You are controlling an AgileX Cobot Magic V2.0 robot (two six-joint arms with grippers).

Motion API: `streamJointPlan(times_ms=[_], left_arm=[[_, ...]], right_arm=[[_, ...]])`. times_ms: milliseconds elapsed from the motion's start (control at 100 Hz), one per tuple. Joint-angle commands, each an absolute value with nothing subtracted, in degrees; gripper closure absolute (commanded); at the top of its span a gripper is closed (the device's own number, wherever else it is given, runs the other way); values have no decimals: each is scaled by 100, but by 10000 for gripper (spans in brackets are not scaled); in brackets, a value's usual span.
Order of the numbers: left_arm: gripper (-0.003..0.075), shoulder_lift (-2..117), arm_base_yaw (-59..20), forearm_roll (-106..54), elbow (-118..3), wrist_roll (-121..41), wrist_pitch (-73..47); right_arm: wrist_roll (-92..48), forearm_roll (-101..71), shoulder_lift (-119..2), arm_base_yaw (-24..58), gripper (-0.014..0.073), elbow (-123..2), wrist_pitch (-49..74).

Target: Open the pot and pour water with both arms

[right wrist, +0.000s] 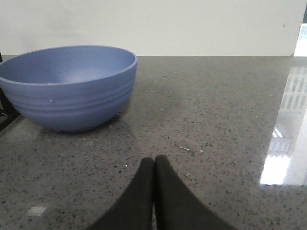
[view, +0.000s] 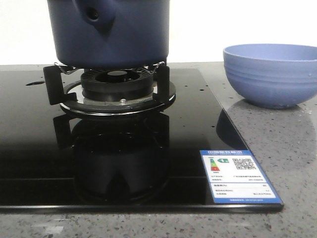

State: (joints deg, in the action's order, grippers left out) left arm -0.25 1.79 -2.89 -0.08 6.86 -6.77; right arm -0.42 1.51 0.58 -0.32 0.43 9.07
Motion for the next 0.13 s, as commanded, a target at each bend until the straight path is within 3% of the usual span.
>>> streamJointPlan(times_ms=[0, 120], left_arm=[[741, -174, 134, -327, 190, 743, -255], [741, -174, 134, -327, 190, 743, -255]], right_arm=[[-48, 213, 153, -27, 657, 190, 508], [-48, 213, 153, -27, 657, 190, 508]])
